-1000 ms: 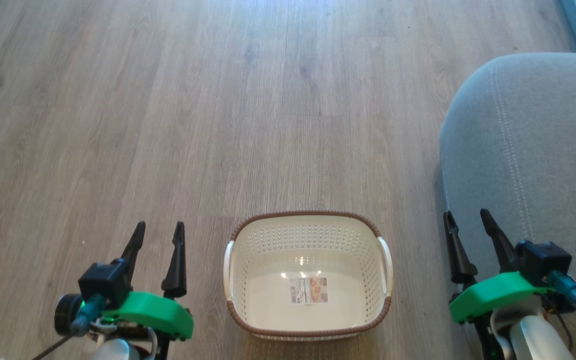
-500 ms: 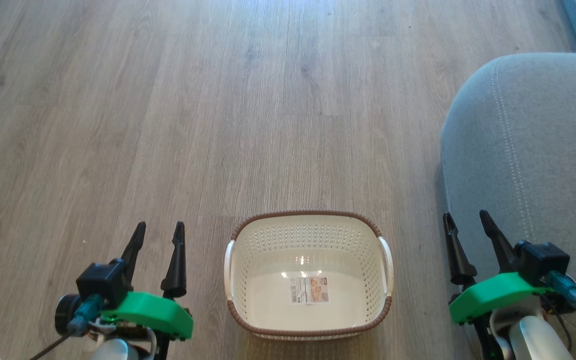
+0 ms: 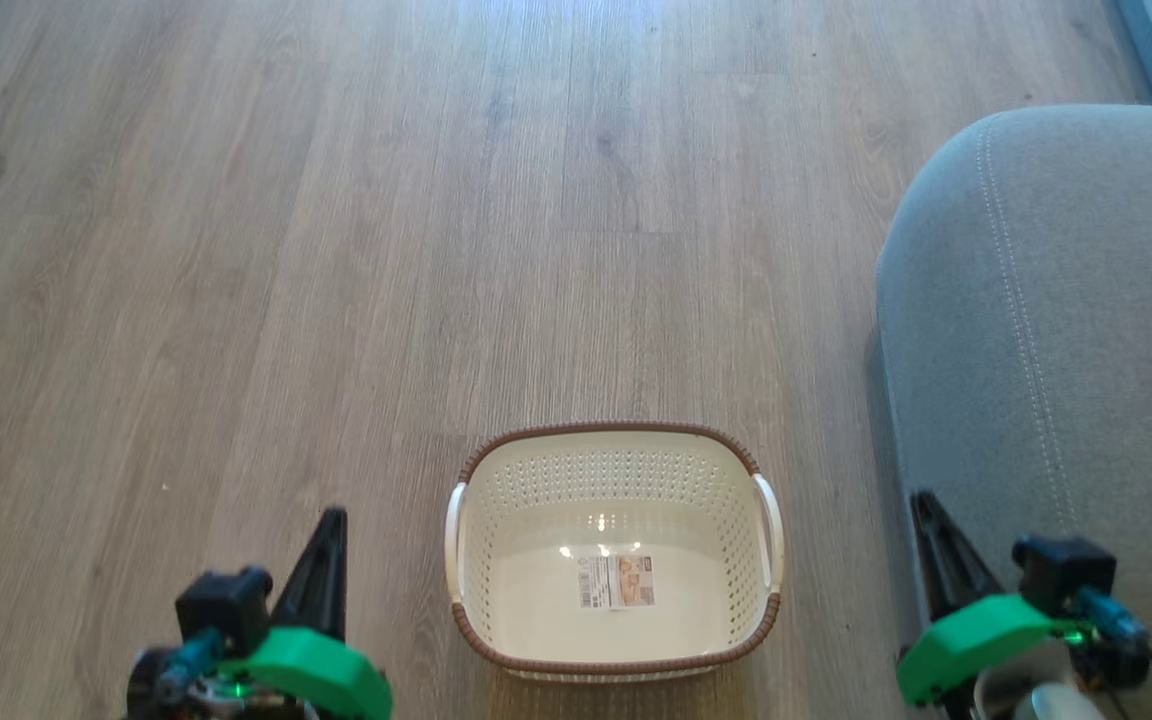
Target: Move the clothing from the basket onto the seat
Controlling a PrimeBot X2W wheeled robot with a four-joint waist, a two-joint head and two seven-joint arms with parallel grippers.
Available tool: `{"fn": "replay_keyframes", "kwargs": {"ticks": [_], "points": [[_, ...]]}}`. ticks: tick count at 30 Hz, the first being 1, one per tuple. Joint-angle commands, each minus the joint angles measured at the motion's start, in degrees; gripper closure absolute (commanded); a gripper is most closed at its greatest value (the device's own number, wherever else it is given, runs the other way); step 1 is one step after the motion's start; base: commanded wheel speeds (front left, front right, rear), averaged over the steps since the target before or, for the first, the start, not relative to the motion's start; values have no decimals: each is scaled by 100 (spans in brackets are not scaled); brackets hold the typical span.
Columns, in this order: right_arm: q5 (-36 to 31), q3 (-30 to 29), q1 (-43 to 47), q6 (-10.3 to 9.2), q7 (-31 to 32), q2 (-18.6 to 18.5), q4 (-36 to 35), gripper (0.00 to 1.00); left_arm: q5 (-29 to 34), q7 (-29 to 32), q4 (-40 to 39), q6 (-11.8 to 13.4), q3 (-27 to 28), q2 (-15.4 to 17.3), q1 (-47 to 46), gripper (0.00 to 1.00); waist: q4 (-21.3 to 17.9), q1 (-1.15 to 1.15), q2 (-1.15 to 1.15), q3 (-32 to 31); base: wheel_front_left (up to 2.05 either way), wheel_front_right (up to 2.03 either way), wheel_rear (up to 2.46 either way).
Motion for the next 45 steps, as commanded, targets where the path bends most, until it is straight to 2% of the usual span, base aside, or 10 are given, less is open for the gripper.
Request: {"fn": "replay_keyframes", "kwargs": {"ticks": [1, 45], "points": [[124, -27, -90, -1, 32, 2, -125, 100, -134, 30, -117, -14, 25, 0, -89, 100, -7, 0, 0, -3, 0, 0, 0], [2832, -334, -201, -1, 762, 72, -427, 100, -2876, 738, -104, -289, 490, 22, -304, 100, -198, 0, 0, -80, 0, 0, 0]]}}
